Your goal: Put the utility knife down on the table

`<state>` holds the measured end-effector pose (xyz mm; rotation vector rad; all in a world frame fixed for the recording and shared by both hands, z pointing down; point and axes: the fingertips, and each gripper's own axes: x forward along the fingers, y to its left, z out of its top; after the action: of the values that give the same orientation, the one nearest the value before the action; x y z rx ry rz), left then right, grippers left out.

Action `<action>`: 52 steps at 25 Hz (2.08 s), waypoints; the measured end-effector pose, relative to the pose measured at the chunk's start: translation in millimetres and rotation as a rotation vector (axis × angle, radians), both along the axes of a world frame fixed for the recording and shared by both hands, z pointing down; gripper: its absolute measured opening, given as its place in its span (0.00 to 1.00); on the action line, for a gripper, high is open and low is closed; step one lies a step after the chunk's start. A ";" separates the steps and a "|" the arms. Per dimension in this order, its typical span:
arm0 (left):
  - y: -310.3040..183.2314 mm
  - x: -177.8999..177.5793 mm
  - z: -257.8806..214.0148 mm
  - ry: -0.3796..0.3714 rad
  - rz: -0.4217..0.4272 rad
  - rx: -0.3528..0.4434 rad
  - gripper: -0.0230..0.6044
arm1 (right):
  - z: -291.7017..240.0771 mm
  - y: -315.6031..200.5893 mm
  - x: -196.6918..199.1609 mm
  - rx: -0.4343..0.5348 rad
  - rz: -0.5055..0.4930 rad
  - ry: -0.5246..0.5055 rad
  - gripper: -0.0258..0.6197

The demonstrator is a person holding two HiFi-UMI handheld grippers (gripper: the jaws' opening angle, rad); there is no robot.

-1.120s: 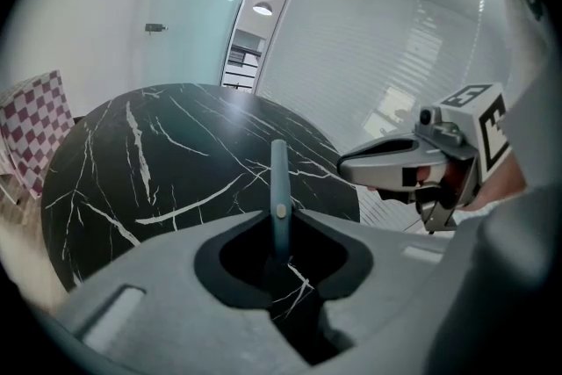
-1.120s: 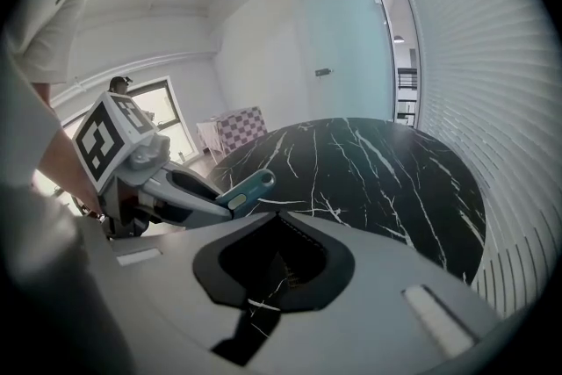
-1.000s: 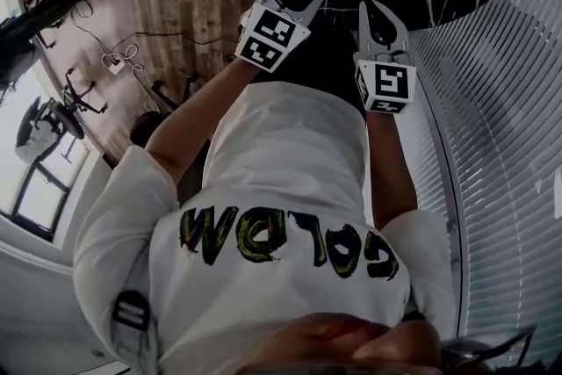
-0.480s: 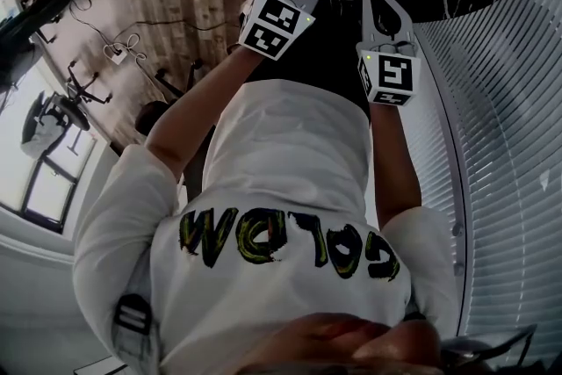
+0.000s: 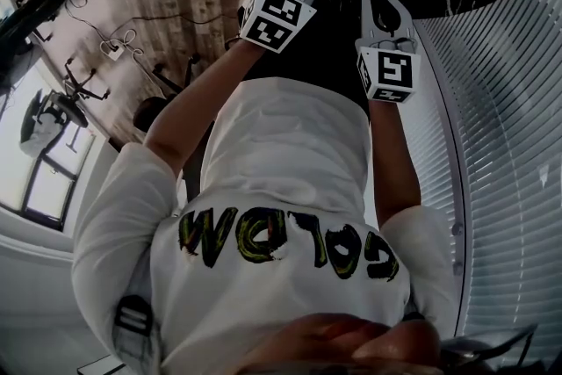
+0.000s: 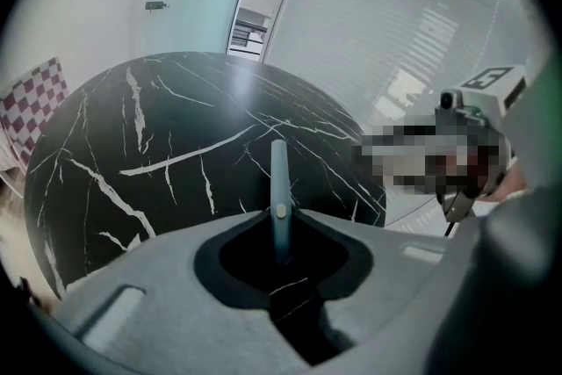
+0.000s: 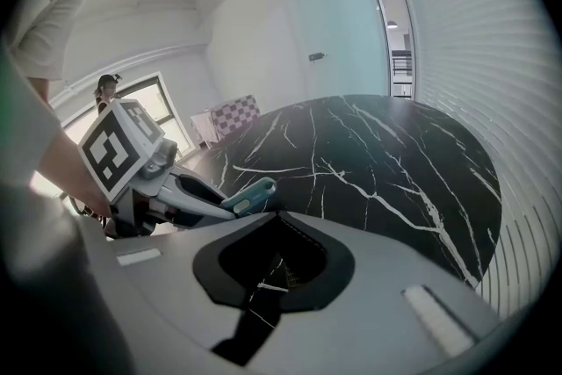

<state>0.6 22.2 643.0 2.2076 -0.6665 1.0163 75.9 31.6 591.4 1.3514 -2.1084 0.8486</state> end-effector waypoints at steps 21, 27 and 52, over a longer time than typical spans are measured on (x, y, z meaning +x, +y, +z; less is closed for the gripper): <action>7.6 3.1 7.0 -0.020 0.021 0.039 0.17 | -3.4 -5.6 -2.1 0.005 0.001 -0.007 0.04; 6.7 3.5 7.9 -0.039 0.036 0.074 0.20 | -2.8 -7.0 -2.7 0.007 -0.003 -0.009 0.04; -17.7 -1.2 -49.4 -0.034 -0.004 0.229 0.26 | -52.1 -14.8 0.2 0.092 -0.031 0.015 0.04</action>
<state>-0.7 4.4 593.6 2.3876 -0.8385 1.0211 76.1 16.8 539.3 1.3632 -2.1743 0.7348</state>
